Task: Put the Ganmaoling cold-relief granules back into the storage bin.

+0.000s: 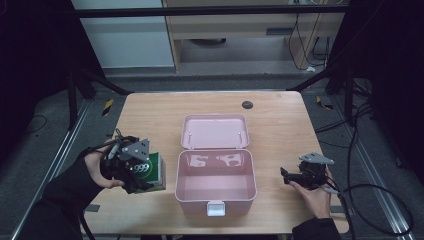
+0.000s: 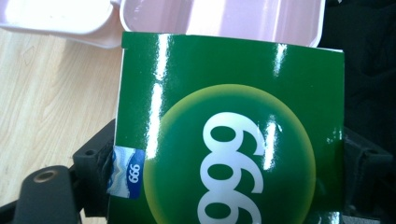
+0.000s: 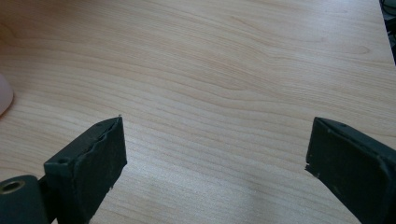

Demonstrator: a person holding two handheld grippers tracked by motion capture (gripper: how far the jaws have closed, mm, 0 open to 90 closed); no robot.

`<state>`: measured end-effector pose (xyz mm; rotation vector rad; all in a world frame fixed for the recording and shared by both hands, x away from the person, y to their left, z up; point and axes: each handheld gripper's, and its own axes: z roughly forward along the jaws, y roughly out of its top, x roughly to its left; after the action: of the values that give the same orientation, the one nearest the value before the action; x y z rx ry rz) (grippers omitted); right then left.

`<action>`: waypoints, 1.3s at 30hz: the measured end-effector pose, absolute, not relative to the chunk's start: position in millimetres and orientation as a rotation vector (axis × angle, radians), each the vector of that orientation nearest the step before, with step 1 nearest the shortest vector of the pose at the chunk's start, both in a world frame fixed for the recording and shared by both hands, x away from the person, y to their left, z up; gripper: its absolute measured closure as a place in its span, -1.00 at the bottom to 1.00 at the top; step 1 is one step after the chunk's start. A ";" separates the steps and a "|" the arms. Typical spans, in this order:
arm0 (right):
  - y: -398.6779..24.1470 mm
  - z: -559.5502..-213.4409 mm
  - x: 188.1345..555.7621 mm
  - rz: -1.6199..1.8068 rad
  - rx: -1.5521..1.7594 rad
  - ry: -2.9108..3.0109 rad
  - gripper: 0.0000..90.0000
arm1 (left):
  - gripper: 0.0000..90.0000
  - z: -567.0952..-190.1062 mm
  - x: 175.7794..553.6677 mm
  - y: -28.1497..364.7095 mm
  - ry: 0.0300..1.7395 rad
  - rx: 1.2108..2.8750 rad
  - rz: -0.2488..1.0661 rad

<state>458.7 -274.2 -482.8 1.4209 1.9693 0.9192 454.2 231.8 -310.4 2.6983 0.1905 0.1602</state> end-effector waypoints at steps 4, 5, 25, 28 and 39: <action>-274.4 -482.9 458.8 0.918 1.420 1.969 -0.89 | -0.69 -301.9 456.9 222.3 0.168 2.702 0.160; -274.3 -483.1 458.8 0.917 1.421 1.970 -0.89 | -0.69 -301.9 456.9 222.3 0.168 2.702 0.160; -276.2 -484.4 459.2 0.922 1.426 1.968 -0.88 | -0.69 -286.5 469.1 182.0 0.103 2.685 0.153; -276.2 -484.7 459.3 0.921 1.422 1.970 -0.88 | -0.69 -287.5 470.7 175.7 0.100 2.691 0.151; -276.7 -484.9 459.5 0.920 1.419 1.971 -0.88 | -0.69 -286.7 474.6 151.1 0.058 2.692 0.134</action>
<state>459.5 -276.7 -484.9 1.4188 1.9713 0.9198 474.6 151.1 -286.7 2.6923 0.0577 0.1338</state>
